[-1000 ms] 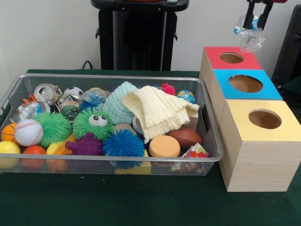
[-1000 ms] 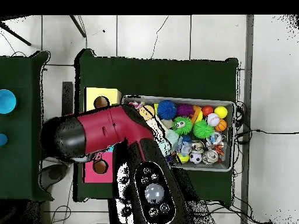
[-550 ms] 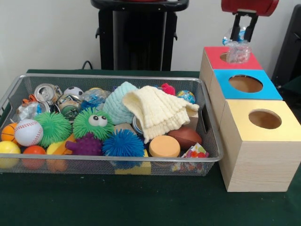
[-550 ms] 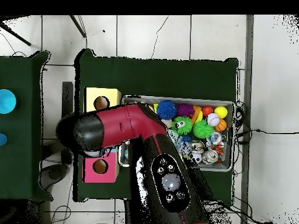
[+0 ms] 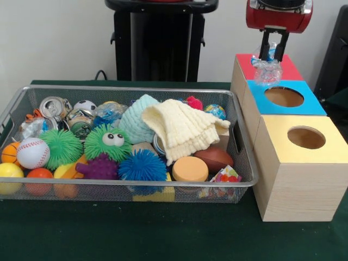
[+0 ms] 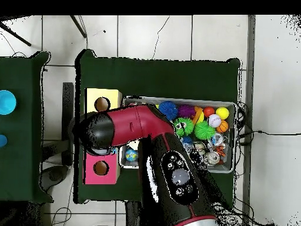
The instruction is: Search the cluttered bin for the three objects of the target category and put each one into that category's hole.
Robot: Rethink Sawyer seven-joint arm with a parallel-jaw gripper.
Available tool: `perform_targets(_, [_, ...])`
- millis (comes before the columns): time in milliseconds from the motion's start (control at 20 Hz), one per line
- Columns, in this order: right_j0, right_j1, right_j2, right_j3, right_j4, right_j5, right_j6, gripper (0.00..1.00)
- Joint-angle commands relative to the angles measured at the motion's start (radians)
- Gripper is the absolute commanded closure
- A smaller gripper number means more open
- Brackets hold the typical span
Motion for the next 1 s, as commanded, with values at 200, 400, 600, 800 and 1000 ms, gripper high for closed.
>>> perform_targets(200, [-0.003,-0.007,0.011,-0.045,-0.030,0.026,-0.051,1.00])
perform_targets(400, [-0.002,-0.007,0.011,-0.056,-0.027,0.044,-0.051,1.00])
perform_targets(600, [0.002,-0.011,0.012,-0.070,-0.030,0.054,-0.053,1.00])
perform_targets(800, [0.012,-0.028,0.007,-0.086,-0.030,0.088,-0.048,1.00])
perform_targets(1000, [0.022,-0.047,0.004,-0.095,-0.027,0.107,-0.048,1.00])
